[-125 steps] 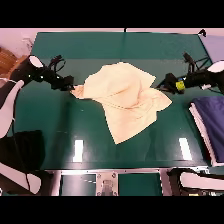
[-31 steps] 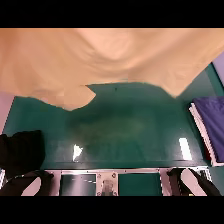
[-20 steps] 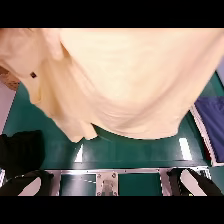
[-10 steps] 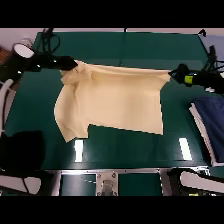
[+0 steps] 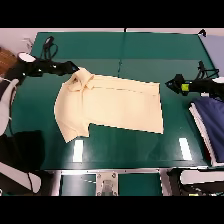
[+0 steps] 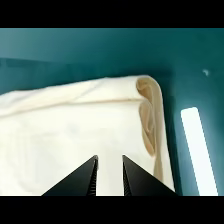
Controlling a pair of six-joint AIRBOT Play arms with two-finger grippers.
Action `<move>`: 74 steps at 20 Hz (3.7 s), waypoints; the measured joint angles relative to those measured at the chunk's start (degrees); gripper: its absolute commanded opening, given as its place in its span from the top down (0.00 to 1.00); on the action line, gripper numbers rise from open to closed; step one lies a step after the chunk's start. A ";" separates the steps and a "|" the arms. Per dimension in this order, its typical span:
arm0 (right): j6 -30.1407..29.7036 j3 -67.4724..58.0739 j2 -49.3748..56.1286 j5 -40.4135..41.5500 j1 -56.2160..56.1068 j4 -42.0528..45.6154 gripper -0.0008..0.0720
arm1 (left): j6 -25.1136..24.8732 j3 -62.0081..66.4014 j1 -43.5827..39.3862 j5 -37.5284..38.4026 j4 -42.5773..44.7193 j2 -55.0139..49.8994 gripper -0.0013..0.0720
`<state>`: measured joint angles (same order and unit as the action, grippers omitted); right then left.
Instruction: Fold the shirts.
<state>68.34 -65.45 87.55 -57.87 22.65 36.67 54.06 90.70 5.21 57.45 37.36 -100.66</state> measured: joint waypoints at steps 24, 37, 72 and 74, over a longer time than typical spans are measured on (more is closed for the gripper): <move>0.96 26.29 -8.92 -8.20 2.86 13.99 0.97 | 12.76 4.33 16.17 32.96 17.70 -0.24 0.15; 0.00 23.08 -8.94 -6.51 8.24 14.95 0.96 | 15.82 -20.85 9.97 25.27 14.47 -0.02 0.38; -0.02 -18.84 -43.58 1.55 6.88 1.60 0.97 | 17.18 8.26 6.05 11.26 9.99 50.95 0.95; -1.73 -11.17 -40.39 1.90 3.93 1.16 0.96 | 15.21 0.76 5.49 9.14 8.35 47.08 0.95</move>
<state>66.61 -76.62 47.16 -55.96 26.59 37.82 69.28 91.46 10.70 66.59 45.71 -53.58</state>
